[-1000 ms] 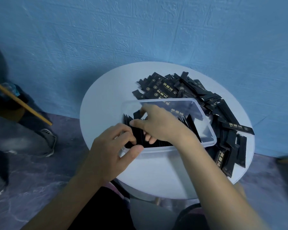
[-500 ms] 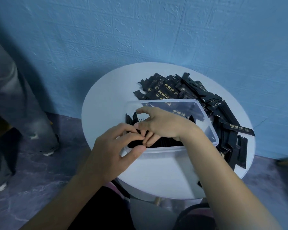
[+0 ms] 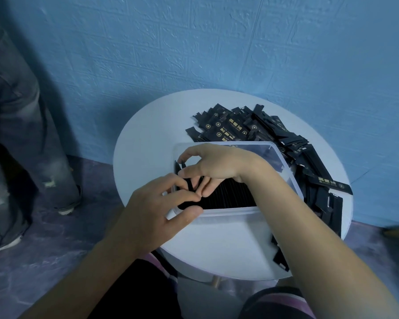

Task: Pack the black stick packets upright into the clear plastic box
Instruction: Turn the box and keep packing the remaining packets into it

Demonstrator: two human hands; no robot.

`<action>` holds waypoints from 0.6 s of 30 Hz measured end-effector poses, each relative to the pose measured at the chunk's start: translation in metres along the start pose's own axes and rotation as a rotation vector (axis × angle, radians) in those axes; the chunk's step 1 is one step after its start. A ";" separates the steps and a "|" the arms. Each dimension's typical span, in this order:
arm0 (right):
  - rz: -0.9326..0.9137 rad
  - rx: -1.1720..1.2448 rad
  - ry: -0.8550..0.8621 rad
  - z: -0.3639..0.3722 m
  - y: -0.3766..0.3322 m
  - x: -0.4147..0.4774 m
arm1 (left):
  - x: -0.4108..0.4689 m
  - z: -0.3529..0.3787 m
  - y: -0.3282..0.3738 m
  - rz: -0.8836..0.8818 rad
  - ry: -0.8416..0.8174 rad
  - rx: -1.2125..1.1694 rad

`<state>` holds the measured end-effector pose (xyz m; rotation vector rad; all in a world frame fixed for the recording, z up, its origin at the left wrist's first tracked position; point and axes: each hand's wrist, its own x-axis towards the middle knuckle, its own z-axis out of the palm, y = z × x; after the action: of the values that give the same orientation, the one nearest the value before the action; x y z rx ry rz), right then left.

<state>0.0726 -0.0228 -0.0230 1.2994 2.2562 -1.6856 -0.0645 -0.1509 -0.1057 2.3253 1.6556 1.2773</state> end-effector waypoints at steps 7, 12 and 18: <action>-0.021 0.059 0.020 -0.001 0.005 0.000 | 0.000 0.001 -0.001 0.016 -0.005 0.004; -0.031 0.114 0.039 0.002 0.010 0.002 | 0.000 0.002 -0.001 0.008 0.015 -0.006; -0.038 0.116 0.020 0.001 0.011 0.002 | -0.001 0.003 0.001 0.009 0.039 -0.020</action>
<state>0.0776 -0.0220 -0.0333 1.3096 2.2385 -1.8503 -0.0621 -0.1511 -0.1077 2.3146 1.6375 1.3423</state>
